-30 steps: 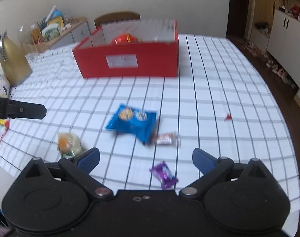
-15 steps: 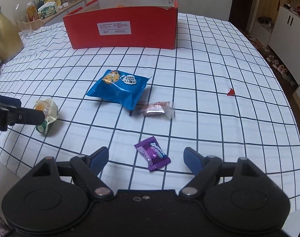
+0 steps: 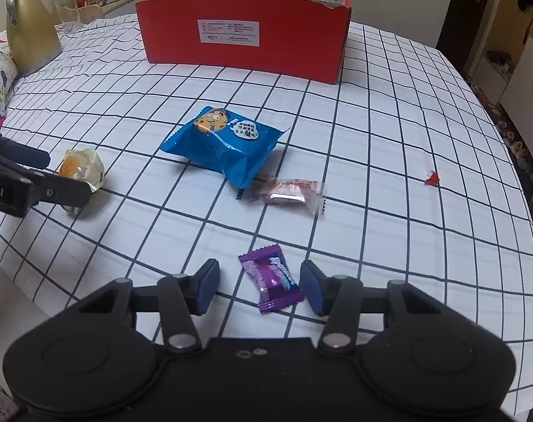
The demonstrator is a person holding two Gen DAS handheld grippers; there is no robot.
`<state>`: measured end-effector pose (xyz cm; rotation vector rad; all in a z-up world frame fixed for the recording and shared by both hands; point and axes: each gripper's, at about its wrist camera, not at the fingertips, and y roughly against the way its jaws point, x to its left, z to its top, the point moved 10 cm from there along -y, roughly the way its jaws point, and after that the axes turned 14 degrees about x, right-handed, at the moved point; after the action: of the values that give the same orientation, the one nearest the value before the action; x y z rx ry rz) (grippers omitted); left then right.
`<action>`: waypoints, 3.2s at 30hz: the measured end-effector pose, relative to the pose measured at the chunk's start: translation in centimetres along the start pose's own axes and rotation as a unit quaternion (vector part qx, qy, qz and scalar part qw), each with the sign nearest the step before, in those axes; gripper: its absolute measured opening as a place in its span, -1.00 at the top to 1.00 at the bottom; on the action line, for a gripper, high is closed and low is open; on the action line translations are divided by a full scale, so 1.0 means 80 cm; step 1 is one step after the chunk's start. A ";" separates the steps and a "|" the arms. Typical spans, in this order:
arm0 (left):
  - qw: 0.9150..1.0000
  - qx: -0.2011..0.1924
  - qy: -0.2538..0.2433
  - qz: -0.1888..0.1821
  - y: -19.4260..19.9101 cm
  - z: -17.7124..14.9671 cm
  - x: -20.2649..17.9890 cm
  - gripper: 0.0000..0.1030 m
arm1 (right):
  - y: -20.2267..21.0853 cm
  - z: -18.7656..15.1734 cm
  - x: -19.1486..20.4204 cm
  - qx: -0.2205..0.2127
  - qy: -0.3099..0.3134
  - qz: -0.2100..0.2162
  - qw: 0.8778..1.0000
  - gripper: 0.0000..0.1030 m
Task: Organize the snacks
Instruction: 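Grasp the purple candy with the right gripper while the left gripper grasps the round cake packet, then lift the purple candy with the right gripper while the left gripper lifts the cake packet toward the box, then carry the purple candy with the right gripper while the left gripper carries the cake packet into the box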
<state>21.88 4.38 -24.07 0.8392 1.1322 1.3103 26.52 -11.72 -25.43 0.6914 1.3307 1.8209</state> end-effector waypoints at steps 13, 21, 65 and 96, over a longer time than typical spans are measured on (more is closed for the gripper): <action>1.000 0.006 -0.025 0.003 -0.003 -0.003 -0.007 -0.21 | 0.003 0.002 0.007 -0.006 0.008 -0.012 1.000 0.58; 1.000 0.004 -0.022 -0.009 0.005 -0.007 -0.007 -0.06 | 0.012 0.000 0.006 -0.011 -0.014 -0.014 1.000 0.60; 0.996 -0.069 0.039 -0.052 0.118 0.047 -0.002 -0.01 | 0.146 0.081 0.042 -0.113 -0.029 0.014 0.993 0.60; 0.990 -0.142 0.022 0.010 0.144 0.243 0.021 -0.01 | 0.168 0.284 -0.010 -0.186 0.020 -0.016 0.982 0.60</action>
<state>36.81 9.95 -7.98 0.6149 0.9437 1.4716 41.29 -2.40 -5.61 0.4304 0.9780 1.9934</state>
